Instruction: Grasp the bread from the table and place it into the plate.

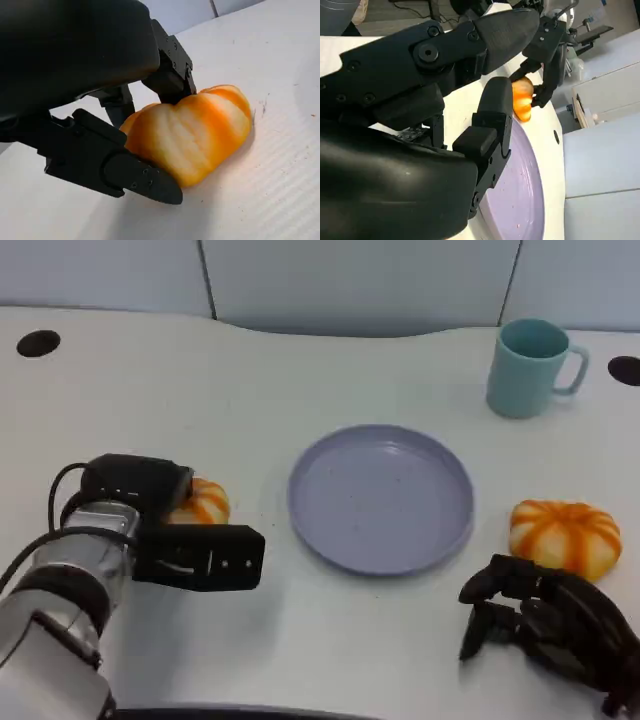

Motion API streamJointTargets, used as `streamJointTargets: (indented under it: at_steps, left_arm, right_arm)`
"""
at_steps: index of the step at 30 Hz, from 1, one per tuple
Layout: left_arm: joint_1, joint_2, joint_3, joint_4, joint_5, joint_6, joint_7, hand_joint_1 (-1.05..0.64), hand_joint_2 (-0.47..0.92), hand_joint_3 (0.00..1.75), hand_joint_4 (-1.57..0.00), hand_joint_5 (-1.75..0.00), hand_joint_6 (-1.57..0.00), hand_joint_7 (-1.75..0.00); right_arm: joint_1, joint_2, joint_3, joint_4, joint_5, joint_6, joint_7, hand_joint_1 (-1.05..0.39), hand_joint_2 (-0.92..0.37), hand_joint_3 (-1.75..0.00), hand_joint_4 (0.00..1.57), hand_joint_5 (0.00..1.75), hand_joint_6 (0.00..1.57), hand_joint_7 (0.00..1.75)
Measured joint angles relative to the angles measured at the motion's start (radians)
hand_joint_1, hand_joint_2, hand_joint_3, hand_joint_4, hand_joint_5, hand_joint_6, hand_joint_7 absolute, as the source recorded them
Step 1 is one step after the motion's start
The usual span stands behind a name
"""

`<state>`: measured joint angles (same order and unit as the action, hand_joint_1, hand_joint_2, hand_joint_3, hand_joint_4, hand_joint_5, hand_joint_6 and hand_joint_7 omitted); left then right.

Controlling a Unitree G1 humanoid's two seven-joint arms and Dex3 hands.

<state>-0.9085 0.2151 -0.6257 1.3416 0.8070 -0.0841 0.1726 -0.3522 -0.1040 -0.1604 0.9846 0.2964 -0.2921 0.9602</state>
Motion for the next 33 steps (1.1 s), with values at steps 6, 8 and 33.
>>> streamJointTargets:
  at_steps: [6,8,33]
  left_arm:
    - [0.013,0.011,0.037,0.000,-0.041,-0.024,0.028,-0.29,0.89,0.01,-0.58,-1.40,-0.67,-1.04]
    - [0.017,0.014,0.060,0.000,-0.067,-0.034,0.029,-0.26,0.88,0.00,-0.57,-1.66,-0.57,-1.45]
    - [-0.099,0.082,0.078,-0.096,-0.063,-0.222,0.114,-0.28,0.88,0.00,-0.74,-1.75,-0.76,-1.03]
  right_arm:
    - [0.001,0.000,0.005,-0.010,-0.002,0.012,-0.009,-0.53,-0.92,-0.04,0.62,1.40,0.69,1.01]
    - [0.001,0.000,0.005,-0.011,-0.002,0.014,-0.010,-0.53,-0.92,-0.03,0.63,1.39,0.70,0.99]
    - [0.000,0.010,0.015,-0.017,-0.011,-0.001,-0.031,-0.55,-0.92,-0.05,0.62,1.42,0.71,0.99]
